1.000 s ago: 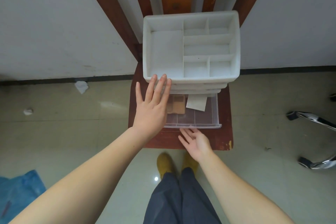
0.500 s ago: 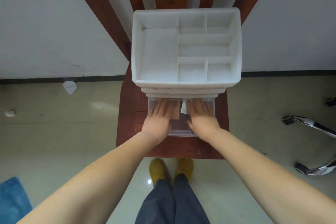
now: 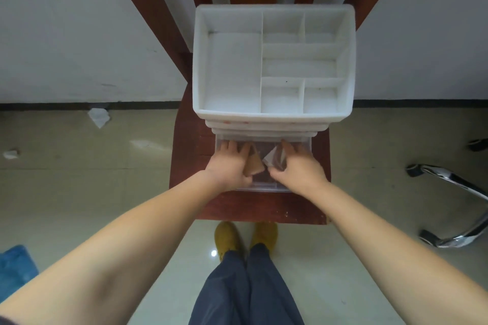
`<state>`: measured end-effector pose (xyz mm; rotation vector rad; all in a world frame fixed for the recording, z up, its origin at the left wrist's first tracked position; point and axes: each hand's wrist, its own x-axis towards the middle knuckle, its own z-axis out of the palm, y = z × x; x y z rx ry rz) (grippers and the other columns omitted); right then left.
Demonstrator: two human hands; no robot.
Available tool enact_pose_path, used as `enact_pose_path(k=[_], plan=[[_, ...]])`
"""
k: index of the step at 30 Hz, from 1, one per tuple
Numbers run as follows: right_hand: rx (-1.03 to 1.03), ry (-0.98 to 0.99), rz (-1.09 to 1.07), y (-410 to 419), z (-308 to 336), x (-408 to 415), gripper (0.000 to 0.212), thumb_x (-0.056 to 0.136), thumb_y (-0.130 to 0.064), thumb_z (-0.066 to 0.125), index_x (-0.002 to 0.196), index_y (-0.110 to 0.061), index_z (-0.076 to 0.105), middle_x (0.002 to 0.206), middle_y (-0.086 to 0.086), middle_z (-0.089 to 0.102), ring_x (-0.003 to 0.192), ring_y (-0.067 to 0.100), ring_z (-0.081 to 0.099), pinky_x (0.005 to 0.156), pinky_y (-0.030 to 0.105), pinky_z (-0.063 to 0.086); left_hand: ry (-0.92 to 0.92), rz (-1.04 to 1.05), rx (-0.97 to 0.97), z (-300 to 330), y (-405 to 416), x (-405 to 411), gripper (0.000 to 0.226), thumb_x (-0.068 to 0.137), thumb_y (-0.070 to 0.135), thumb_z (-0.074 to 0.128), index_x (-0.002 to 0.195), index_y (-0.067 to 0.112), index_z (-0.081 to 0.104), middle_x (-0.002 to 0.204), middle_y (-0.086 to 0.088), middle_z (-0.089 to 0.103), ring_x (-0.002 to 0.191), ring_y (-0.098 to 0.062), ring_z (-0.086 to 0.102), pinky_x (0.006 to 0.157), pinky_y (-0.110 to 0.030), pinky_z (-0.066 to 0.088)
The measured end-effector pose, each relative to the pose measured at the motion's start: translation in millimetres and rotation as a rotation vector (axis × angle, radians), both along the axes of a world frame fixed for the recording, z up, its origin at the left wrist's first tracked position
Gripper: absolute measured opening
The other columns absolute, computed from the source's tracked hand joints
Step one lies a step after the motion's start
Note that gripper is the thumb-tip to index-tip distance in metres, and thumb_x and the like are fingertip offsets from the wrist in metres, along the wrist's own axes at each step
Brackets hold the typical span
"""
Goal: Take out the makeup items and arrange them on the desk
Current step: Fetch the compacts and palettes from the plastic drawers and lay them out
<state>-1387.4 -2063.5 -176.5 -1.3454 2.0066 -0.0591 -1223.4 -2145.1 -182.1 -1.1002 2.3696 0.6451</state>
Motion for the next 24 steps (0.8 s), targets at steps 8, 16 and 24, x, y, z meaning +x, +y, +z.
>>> enact_pose_path(k=[8,16,24], plan=[[0.699,-0.611,0.099,41.6,59.3,-9.8,0.072,0.088,-0.039,0.061,0.147,-0.02,0.025,0.104,-0.004,0.059,0.076,0.003,0.055,0.066,0.011,0.043,-0.181,0.085,0.767,51.8,35.2,33.7,0.083,0.081,0.044,0.064,0.147,0.018,0.02,0.142,-0.006,0.042,0.123,-0.023,0.046,0.105,-0.034,0.039],[0.686,-0.413,0.144,50.4,18.8,-2.2,0.098,0.084,-0.047,0.06,0.151,-0.026,-0.009,0.13,0.004,0.054,0.093,0.013,0.054,0.081,0.02,0.038,-0.222,0.281,0.753,6.6,46.6,53.2,0.11,0.079,0.047,0.066,0.148,0.024,-0.017,0.144,-0.016,0.039,0.122,-0.031,0.048,0.104,-0.039,0.039],[0.644,-0.327,0.259,14.9,21.4,-11.0,0.089,0.086,-0.05,0.059,0.151,-0.018,0.007,0.157,-0.001,0.019,0.142,0.017,0.025,0.115,0.029,0.023,-0.262,0.129,0.553,9.6,3.7,31.4,0.094,0.075,0.053,0.066,0.147,0.023,0.014,0.146,-0.017,0.03,0.129,-0.036,0.037,0.107,-0.045,0.035]])
